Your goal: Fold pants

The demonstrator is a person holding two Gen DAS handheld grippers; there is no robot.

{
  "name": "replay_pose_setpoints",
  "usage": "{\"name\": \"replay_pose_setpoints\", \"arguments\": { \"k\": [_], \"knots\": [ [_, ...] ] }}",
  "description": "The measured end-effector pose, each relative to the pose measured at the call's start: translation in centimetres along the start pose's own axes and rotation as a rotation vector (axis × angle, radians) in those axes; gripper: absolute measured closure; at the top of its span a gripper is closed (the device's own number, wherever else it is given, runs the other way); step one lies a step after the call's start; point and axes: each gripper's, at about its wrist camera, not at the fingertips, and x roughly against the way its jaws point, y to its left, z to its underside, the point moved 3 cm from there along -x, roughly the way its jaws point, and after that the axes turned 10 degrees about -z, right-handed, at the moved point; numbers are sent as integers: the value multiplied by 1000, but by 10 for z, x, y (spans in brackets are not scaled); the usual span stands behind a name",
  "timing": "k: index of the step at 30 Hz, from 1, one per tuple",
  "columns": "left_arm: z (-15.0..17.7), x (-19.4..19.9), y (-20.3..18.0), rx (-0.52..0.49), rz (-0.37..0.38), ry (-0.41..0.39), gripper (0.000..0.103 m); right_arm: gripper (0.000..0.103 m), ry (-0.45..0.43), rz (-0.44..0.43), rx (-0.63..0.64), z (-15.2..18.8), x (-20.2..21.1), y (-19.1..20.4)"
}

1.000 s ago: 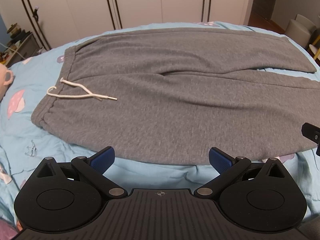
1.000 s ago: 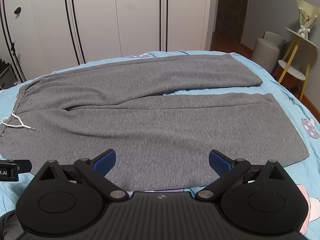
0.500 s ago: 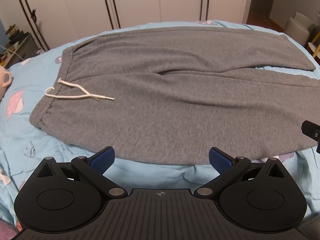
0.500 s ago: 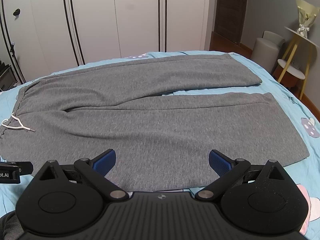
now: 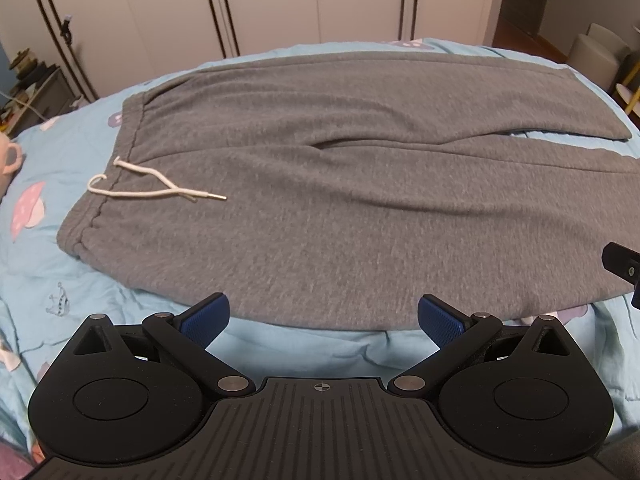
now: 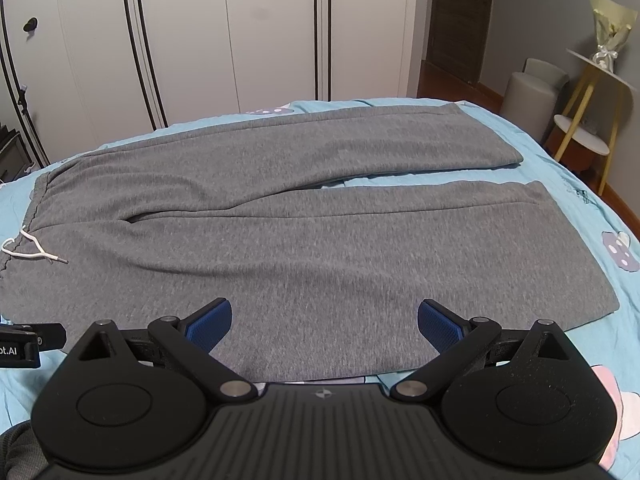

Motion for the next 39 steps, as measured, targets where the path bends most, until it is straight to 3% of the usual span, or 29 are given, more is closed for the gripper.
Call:
{"name": "replay_pose_setpoints", "arguments": {
  "k": [39],
  "knots": [
    [-10,-25,-17,-12,-20,41,0,3,10,28,-61,2,-21,-31]
  ]
}}
